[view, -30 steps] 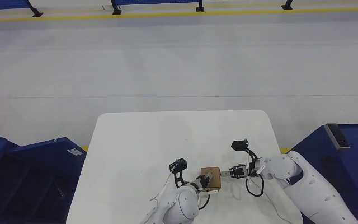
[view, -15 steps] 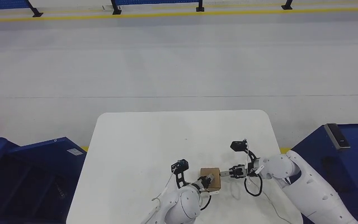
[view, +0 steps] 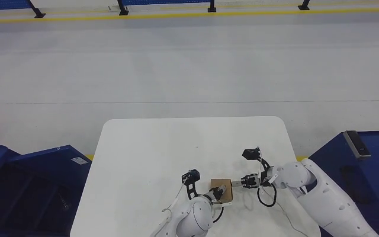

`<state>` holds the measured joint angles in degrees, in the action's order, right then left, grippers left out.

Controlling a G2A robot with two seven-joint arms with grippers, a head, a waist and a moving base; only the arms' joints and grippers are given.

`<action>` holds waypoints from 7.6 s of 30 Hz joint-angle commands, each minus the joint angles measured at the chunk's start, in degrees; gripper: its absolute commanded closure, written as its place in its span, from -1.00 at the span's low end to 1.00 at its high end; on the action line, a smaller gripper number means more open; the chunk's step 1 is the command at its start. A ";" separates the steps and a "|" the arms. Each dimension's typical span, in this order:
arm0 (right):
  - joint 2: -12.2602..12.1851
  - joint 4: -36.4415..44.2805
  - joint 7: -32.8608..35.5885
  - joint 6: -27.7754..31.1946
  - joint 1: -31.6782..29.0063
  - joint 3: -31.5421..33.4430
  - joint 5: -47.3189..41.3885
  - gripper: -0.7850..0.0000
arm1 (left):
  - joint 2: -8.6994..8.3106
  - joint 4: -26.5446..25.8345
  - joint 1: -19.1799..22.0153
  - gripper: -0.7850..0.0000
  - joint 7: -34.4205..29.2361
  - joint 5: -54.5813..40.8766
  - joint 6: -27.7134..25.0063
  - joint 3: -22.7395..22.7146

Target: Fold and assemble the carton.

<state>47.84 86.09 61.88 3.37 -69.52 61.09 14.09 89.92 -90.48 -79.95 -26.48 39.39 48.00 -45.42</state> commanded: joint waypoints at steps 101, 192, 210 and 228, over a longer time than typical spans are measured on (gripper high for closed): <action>9.97 -21.09 -10.88 -15.93 7.31 -7.04 -48.74 -1.00 | -11.50 18.68 9.54 -1.00 20.74 46.96 -90.71 -5.90; 10.53 -24.07 -4.17 -11.81 3.49 1.75 -56.33 -1.00 | -15.79 -1.91 3.25 1.00 4.38 24.51 -57.37 -6.37; 10.53 -24.07 -4.17 -11.81 3.49 1.75 -56.33 -1.00 | -14.72 0.39 5.10 1.00 3.26 24.27 -54.77 -4.41; 10.53 -24.07 -4.17 -11.81 3.49 1.75 -56.33 -1.00 | -14.28 2.73 5.66 1.00 2.34 23.92 -55.04 -4.14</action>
<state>58.37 62.02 57.71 -8.44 -66.04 62.84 -42.24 75.56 -88.31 -74.58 -23.87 63.48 -7.09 -49.64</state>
